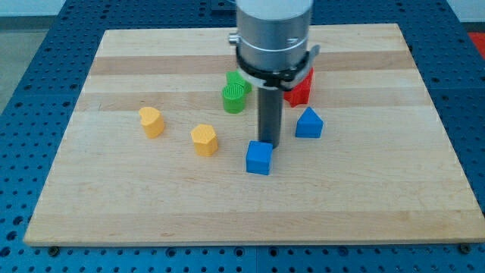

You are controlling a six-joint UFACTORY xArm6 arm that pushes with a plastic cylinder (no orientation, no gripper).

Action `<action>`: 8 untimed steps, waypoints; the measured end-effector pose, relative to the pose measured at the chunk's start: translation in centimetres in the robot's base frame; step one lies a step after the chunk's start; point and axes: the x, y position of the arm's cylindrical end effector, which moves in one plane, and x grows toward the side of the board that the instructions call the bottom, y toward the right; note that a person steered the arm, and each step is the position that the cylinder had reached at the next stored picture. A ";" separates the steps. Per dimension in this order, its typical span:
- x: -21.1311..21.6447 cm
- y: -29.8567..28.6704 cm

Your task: Slide blue triangle to the center right

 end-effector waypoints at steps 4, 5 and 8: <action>-1.7 9.3; 0.4 6.3; -5.8 4.4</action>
